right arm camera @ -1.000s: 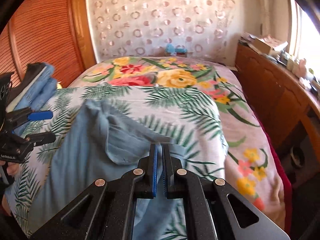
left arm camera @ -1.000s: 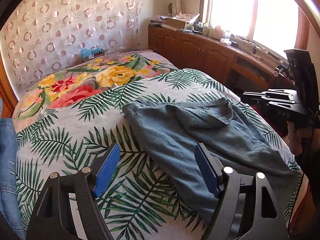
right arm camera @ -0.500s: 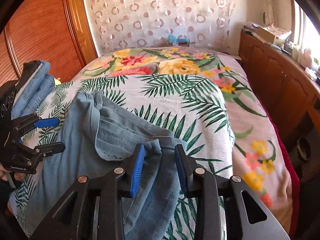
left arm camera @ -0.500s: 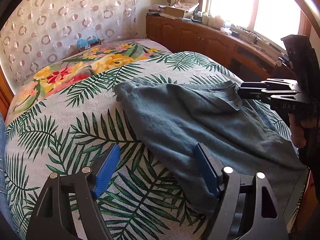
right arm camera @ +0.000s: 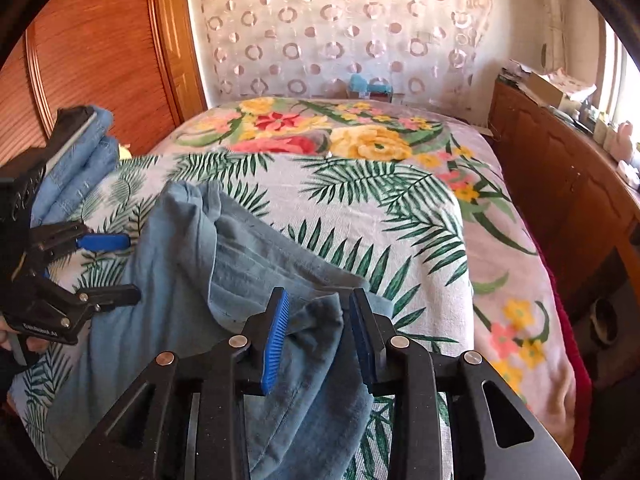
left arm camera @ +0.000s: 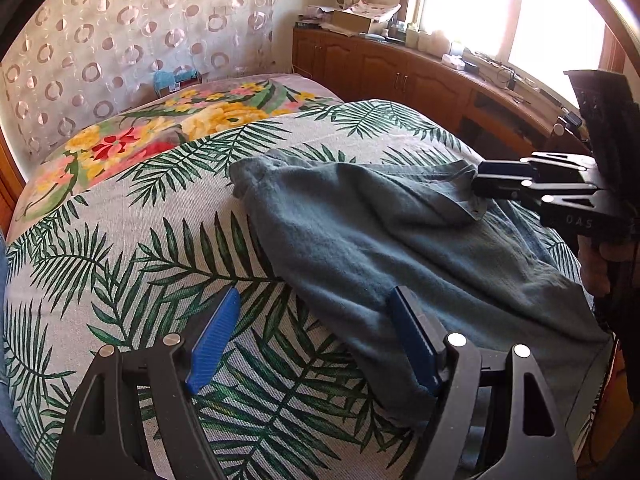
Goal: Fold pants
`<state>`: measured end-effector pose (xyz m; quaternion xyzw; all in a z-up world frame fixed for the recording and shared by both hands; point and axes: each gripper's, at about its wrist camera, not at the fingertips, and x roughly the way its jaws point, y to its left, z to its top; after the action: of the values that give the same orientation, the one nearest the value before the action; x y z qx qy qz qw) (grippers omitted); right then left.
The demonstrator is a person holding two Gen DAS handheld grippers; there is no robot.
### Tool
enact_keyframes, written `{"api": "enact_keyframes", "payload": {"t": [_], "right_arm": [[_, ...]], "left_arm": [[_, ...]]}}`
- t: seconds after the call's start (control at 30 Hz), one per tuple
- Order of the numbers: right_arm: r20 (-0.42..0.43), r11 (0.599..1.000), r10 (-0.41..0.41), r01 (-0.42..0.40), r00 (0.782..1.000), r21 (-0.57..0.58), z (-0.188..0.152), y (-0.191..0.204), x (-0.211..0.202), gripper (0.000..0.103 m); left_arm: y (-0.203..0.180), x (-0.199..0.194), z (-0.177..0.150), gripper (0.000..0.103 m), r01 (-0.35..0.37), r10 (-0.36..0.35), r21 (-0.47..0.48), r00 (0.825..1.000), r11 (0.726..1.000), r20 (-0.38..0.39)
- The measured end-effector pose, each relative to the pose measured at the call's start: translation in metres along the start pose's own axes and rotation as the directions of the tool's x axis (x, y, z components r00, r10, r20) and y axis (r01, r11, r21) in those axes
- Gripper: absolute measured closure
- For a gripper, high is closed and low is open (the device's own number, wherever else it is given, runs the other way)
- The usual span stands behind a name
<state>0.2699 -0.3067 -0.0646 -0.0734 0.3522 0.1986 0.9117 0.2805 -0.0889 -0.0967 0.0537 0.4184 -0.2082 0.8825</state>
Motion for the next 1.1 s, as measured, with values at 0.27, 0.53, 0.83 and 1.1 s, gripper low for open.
{"api": "enact_keyframes", "payload": {"t": [0.27,0.53,0.83,1.1], "right_arm": [[-0.025,1.0,0.015,-0.014,1.0,0.011,-0.002,-0.005,0.013,0.095],[0.087,0.991,-0.114,0.108,0.99,0.073,0.003,-0.021,-0.009,0.096],[0.013,0.99,-0.127,0.126,0.992,0.068,0.003,-0.021,0.009,0.096],[0.008,0.99,-0.121,0.12,0.993,0.068,0.006,-0.022,0.006,0.077]], "left_arm": [[0.0,0.0,0.0,0.025,0.001,-0.001,0.0,1.0,1.0,0.0],[0.0,0.0,0.0,0.025,0.001,-0.001,0.0,1.0,1.0,0.0],[0.0,0.0,0.0,0.025,0.001,-0.001,0.0,1.0,1.0,-0.001],[0.0,0.0,0.001,0.025,0.001,-0.001,0.0,1.0,1.0,-0.001]]}}
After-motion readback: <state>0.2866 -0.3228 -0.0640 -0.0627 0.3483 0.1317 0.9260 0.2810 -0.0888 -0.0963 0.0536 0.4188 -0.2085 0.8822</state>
